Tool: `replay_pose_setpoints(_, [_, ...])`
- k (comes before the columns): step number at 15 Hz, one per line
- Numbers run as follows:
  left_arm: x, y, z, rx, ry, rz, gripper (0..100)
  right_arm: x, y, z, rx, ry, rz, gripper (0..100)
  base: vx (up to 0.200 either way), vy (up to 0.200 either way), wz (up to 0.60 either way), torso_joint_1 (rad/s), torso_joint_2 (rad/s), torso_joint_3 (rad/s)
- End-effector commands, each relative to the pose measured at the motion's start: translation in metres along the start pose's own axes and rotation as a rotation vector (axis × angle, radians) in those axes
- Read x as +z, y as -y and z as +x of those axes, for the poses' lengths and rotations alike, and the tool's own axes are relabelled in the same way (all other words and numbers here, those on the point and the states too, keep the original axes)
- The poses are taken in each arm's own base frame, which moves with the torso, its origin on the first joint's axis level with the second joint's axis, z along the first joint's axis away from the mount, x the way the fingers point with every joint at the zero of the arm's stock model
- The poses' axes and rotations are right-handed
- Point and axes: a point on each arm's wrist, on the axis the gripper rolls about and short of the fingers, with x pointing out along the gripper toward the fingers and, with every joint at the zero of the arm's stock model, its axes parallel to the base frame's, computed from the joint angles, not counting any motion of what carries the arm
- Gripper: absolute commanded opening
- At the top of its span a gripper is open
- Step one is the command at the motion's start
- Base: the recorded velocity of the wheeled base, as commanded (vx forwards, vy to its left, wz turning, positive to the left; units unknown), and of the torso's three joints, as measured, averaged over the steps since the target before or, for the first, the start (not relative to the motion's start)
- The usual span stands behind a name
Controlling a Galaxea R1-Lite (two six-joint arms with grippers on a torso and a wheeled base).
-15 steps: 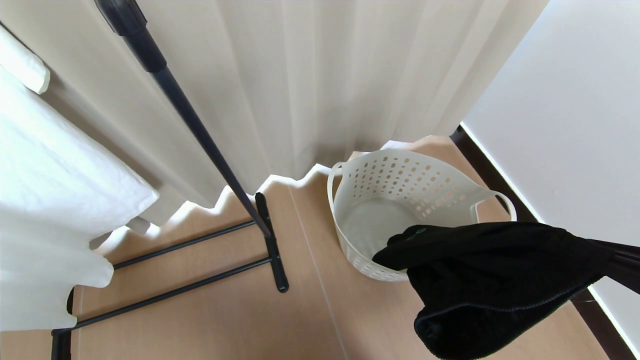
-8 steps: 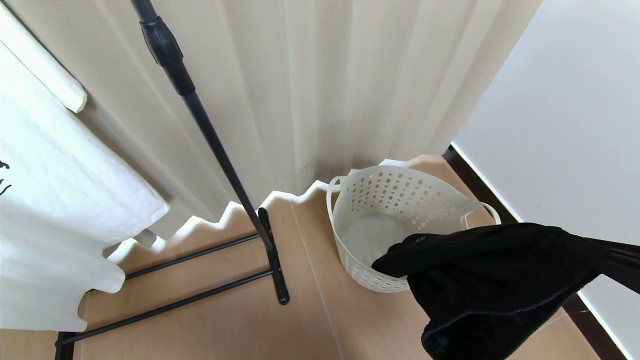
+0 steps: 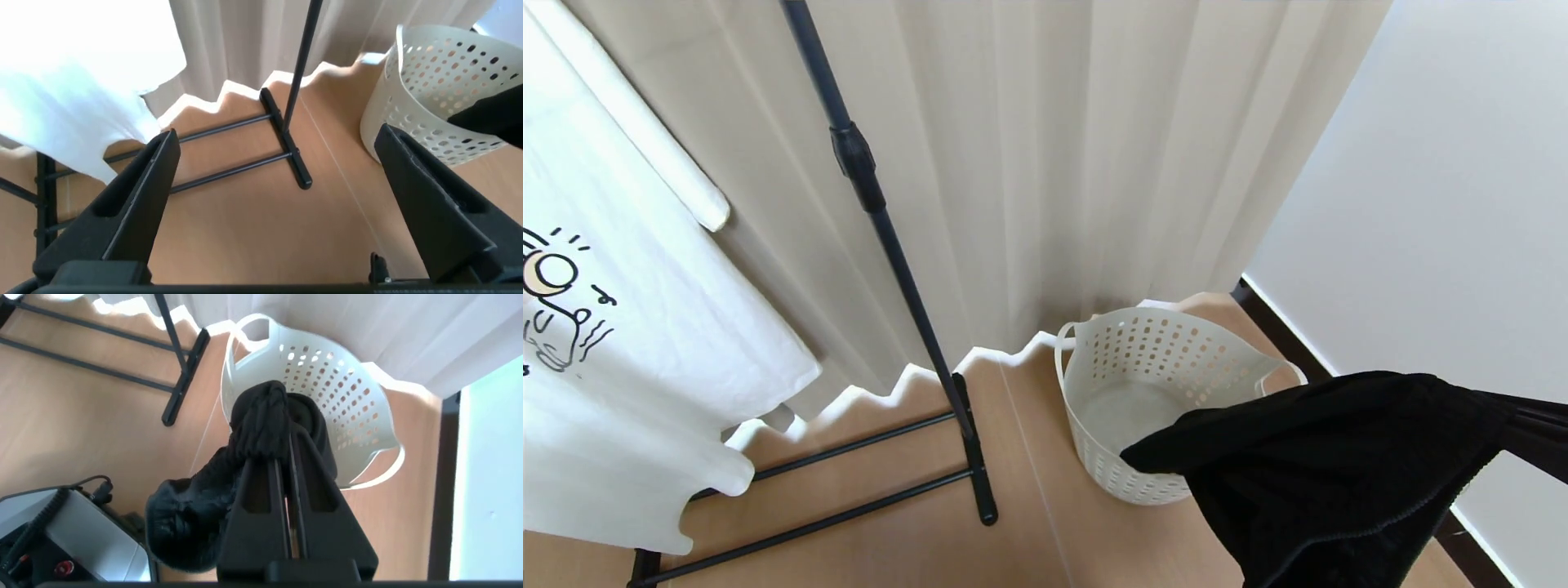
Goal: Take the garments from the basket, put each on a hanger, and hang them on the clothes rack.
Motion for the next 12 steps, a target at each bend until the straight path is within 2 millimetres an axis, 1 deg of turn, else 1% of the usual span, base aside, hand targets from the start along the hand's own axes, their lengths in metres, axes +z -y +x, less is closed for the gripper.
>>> replay_pose_setpoints(1, [0.0002,0.0,0.0001,0.0,0.0,0.001,100,-0.0008,0.0,0.0042,0.003,-0.016,0.0,0,0.0,0.0,0.0,0.036,-0.41,-0.139])
replay_pose_setpoints(7, [0.0002,0.0,0.0001,0.0,0.0,0.0,100,0.0001,0.0002,0.004,0.002,-0.013,0.001,0,0.0,0.0,0.0,0.106,-0.45,-0.156])
replay_pose_setpoints(12, [0.0002,0.0,0.0001,0.0,0.0,0.0,100,-0.0006,-0.0001,0.0035,0.004,-0.013,0.006,0,0.0,0.0,0.0,0.154,-0.48,-0.139])
